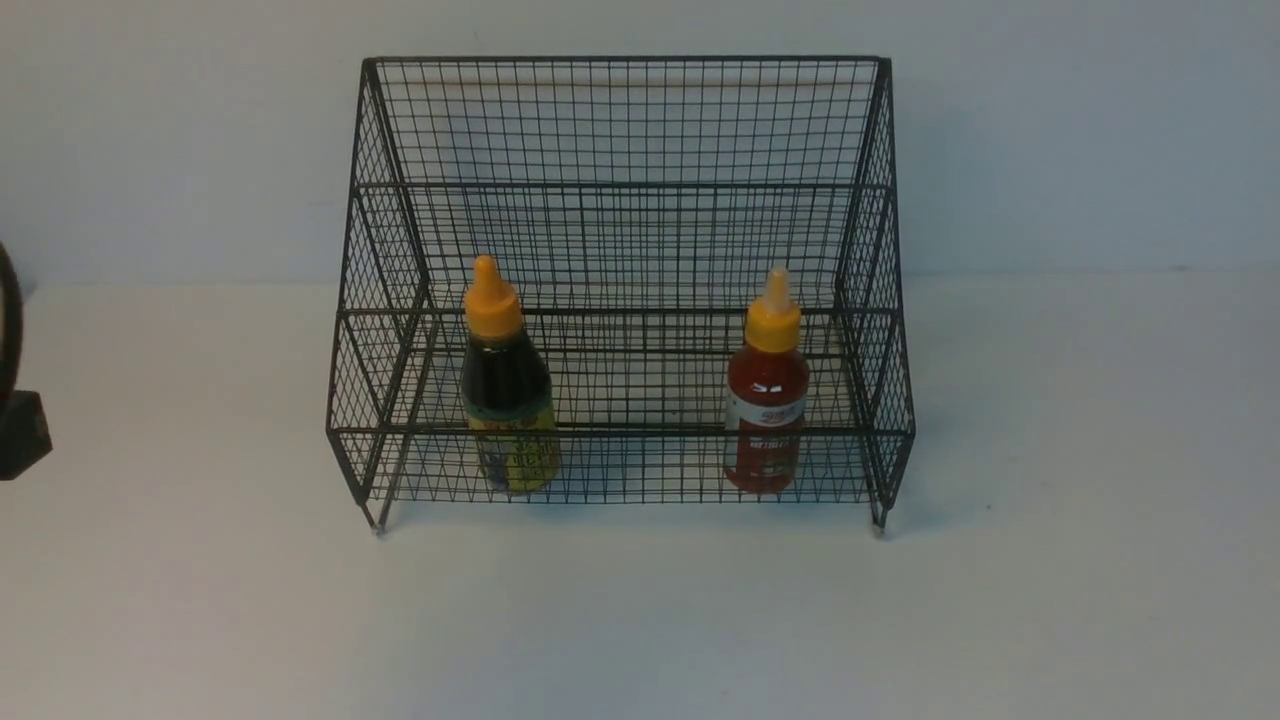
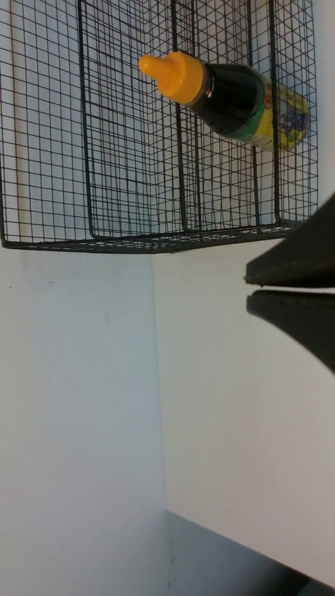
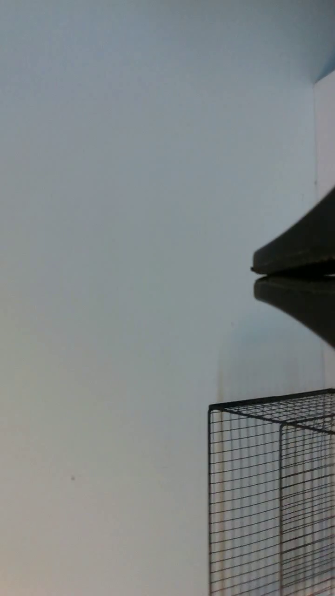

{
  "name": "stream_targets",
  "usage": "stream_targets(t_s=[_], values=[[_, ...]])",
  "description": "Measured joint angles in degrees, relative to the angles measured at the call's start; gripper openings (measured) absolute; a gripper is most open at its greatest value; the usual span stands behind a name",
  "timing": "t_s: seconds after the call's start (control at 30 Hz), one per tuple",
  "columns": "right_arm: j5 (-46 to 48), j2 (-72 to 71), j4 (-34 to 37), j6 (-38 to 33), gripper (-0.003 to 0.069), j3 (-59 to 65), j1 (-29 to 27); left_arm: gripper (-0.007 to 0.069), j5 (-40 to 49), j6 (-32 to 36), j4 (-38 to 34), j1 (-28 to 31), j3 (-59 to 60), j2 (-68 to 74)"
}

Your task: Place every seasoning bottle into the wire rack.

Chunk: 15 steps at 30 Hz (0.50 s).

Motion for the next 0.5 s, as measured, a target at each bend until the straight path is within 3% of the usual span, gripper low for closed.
stream_targets(t_s=[0.2, 0.4, 0.5], values=[[-5.17, -11.33, 5.0, 3.28, -0.0013, 14.8, -0.45, -0.0005, -5.1, 0.0, 0.0, 0.0, 0.0, 0.0], [-7.9, -17.27, 6.05, -0.58, -0.0013, 19.72, -0.45, -0.0005, -7.83, 0.0, 0.0, 0.0, 0.18, -0.27], [-8.72, -18.43, 6.05, -2.49, -0.0015, 19.83, -0.45, -0.0005, -13.55, 0.0, 0.1, 0.0, 3.11, -2.53]])
